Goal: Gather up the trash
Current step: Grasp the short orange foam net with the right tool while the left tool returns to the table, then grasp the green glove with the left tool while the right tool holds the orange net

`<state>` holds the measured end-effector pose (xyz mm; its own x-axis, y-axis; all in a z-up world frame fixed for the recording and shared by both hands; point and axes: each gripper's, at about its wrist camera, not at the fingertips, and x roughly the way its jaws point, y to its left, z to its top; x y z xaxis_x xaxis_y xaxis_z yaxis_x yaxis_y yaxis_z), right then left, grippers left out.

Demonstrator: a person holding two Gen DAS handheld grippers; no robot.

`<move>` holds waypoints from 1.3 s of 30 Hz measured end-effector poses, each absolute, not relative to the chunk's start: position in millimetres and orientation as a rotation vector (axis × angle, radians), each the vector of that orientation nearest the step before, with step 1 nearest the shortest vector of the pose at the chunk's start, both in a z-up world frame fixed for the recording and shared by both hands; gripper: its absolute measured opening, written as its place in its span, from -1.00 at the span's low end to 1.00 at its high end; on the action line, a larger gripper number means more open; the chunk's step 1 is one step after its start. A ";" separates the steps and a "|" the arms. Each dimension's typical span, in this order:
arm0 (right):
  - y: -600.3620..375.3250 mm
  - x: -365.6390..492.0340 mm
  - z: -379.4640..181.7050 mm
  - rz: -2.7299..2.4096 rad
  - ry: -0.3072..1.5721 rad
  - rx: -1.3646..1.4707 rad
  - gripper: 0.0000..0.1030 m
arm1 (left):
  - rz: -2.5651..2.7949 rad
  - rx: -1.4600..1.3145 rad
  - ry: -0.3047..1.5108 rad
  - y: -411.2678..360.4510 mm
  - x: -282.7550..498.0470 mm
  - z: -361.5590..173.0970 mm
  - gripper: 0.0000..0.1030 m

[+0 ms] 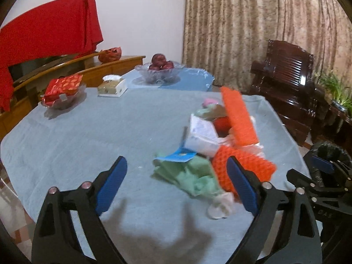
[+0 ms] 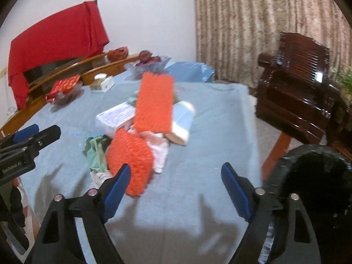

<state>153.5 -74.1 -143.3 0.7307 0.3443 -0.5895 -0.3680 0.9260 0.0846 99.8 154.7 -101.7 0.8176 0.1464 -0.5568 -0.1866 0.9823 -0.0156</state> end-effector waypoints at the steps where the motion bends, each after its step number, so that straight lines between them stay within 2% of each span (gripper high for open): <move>1: -67.8 157.0 -146.2 0.404 0.649 -0.042 0.57 | 0.183 -0.070 0.597 159.3 102.1 -104.9 0.66; 6: -47.8 167.1 -160.7 0.434 0.684 -0.062 0.57 | 0.198 -0.084 0.619 170.8 107.5 -117.2 0.66; 8: -41.9 172.6 -169.3 0.444 0.714 -0.056 0.50 | 0.200 -0.088 0.624 174.2 110.3 -119.8 0.66; 12: -36.2 177.1 -177.5 0.478 0.752 -0.053 0.23 | 0.199 -0.093 0.630 177.6 112.4 -124.7 0.66; 14: -34.4 175.6 -178.1 0.499 0.758 -0.057 0.03 | 0.199 -0.097 0.633 177.1 112.8 -126.6 0.66; 16: -31.9 175.5 -177.6 0.529 0.767 -0.063 -0.38 | 0.198 -0.102 0.639 176.1 113.1 -128.7 0.66; 18: -29.1 172.4 -173.3 0.565 0.766 -0.067 -0.49 | 0.195 -0.102 0.640 174.5 112.3 -130.1 0.66; 29: -60.7 133.8 -135.4 0.580 0.674 -0.054 -0.51 | 0.160 -0.094 0.655 150.1 108.1 -133.9 0.66; 39: -99.3 142.8 -154.1 0.440 0.721 -0.047 -0.51 | 0.182 -0.085 0.722 127.2 133.9 -161.3 0.67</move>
<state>142.8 -99.3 -154.1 0.6642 0.3732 -0.6478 -0.4049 0.9080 0.1079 133.9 127.2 -161.3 0.7358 0.1359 -0.6634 -0.1942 0.9809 -0.0145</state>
